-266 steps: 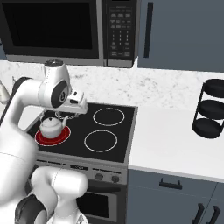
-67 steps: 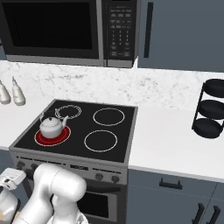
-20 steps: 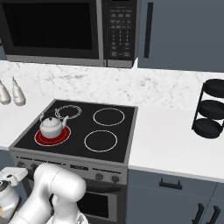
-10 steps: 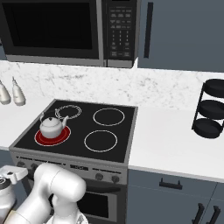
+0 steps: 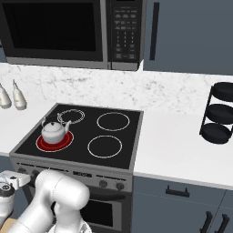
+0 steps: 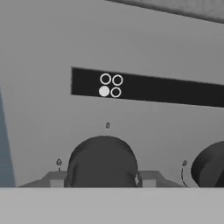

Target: Turn off the front left burner of the stove.

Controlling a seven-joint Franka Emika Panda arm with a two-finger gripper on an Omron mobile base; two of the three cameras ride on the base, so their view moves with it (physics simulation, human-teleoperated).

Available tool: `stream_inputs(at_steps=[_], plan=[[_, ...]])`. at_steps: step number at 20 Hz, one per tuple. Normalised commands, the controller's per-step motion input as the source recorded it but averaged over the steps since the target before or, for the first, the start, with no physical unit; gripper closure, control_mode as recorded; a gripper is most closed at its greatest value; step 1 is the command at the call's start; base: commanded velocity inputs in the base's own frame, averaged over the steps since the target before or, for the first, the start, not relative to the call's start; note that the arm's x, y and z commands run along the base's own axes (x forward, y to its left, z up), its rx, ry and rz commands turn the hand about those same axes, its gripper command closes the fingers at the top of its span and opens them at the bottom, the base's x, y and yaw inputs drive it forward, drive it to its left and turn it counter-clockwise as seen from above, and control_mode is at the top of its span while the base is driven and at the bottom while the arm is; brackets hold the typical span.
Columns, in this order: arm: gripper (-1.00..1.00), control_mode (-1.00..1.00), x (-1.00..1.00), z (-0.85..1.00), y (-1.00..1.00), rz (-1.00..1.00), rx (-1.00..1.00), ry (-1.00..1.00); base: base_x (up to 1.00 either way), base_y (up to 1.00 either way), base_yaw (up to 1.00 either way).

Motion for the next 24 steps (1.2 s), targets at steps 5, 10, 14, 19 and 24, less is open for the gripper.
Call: stream_inputs(at_steps=[5,10,14,19,24], plan=[[1.00,-1.00,0.03,-0.20,-0.35,-0.16,0.54,-0.20,0.00,0.00,0.00],[1.00,-1.00,0.00,-0.28,-0.32,-0.21,0.55,-0.27,0.00,0.00,0.00],[1.00,-1.00,0.00,-0.23,-0.14,-0.31,0.52,-0.24,0.00,0.00,0.00],[1.00,-1.00,0.05,-0.04,0.00,-0.36,0.51,-0.17,0.00,0.00,0.00],[1.00,-1.00,0.14,0.04,-0.23,-0.29,0.50,-0.10,0.00,0.00,0.00]])
